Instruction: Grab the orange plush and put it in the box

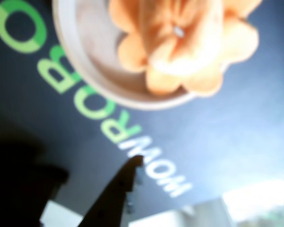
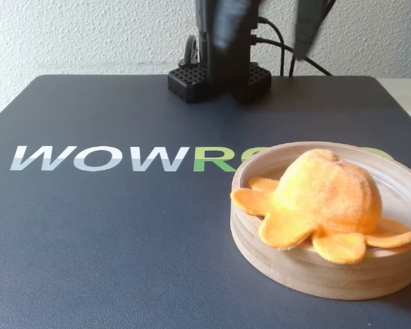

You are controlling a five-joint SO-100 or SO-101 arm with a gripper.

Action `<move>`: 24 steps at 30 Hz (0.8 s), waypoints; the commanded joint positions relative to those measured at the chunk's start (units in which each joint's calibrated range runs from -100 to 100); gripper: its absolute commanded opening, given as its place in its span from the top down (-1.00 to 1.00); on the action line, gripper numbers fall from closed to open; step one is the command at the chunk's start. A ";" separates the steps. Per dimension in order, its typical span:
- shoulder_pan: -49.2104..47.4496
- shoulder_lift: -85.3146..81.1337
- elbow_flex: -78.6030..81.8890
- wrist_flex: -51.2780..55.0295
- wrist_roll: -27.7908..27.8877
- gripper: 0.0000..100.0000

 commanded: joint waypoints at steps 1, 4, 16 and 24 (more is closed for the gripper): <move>3.35 -8.99 5.58 -0.54 3.43 0.33; 4.99 -14.22 11.84 -5.15 7.00 0.65; 8.88 -39.01 46.29 -22.55 13.71 0.94; 8.88 -41.03 51.01 -24.38 13.61 0.94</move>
